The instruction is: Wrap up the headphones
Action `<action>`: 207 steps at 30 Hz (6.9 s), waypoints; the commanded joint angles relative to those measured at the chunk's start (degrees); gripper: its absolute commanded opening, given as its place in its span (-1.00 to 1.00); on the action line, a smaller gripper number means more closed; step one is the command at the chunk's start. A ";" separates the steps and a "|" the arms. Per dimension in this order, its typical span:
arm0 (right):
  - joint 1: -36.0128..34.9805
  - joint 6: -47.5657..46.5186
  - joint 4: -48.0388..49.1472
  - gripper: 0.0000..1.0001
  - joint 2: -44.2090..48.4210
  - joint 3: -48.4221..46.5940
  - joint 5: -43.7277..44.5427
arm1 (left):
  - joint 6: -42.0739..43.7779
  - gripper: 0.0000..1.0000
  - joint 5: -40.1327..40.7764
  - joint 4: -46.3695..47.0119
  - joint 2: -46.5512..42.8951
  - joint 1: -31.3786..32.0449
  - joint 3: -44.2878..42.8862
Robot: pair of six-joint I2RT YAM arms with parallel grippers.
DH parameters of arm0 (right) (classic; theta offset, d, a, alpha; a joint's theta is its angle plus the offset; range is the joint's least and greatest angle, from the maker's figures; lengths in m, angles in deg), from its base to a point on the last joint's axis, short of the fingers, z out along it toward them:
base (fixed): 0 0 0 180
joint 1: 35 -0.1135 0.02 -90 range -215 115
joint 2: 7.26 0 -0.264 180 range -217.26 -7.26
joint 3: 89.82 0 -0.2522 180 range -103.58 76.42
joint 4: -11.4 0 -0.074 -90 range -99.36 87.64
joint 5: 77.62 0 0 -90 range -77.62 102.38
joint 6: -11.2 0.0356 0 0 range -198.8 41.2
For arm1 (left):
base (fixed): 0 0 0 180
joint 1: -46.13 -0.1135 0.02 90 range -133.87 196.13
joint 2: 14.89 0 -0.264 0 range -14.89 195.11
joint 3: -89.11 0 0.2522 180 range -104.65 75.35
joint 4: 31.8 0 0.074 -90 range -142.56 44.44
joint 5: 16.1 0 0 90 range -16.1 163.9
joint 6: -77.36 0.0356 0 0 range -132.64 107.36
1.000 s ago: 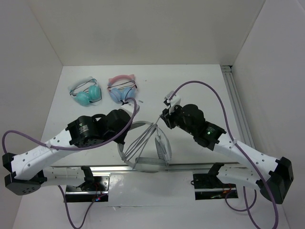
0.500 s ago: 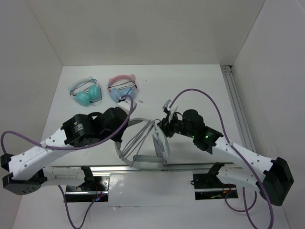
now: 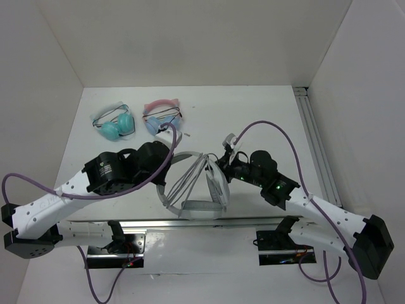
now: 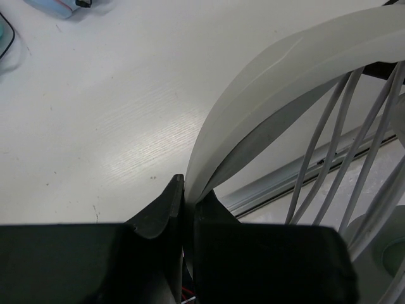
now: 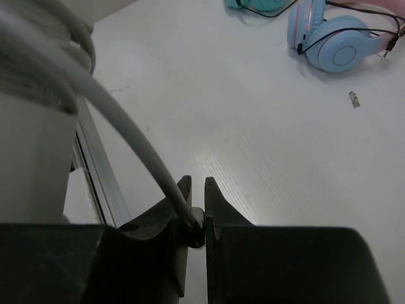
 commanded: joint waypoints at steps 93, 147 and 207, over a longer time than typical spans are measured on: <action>0.46 33.19 -41.17 0.98 14.76 -7.53 54.85 | -16.27 -1.00 12.21 68.39 18.57 -14.40 25.58; 0.46 26.08 -31.33 0.98 13.79 -3.75 50.20 | -23.31 -1.00 4.64 48.18 48.91 -21.44 -13.10; 0.46 21.77 -24.47 0.98 8.42 -1.02 41.58 | -22.69 -0.61 -16.01 47.03 78.09 -35.42 -37.27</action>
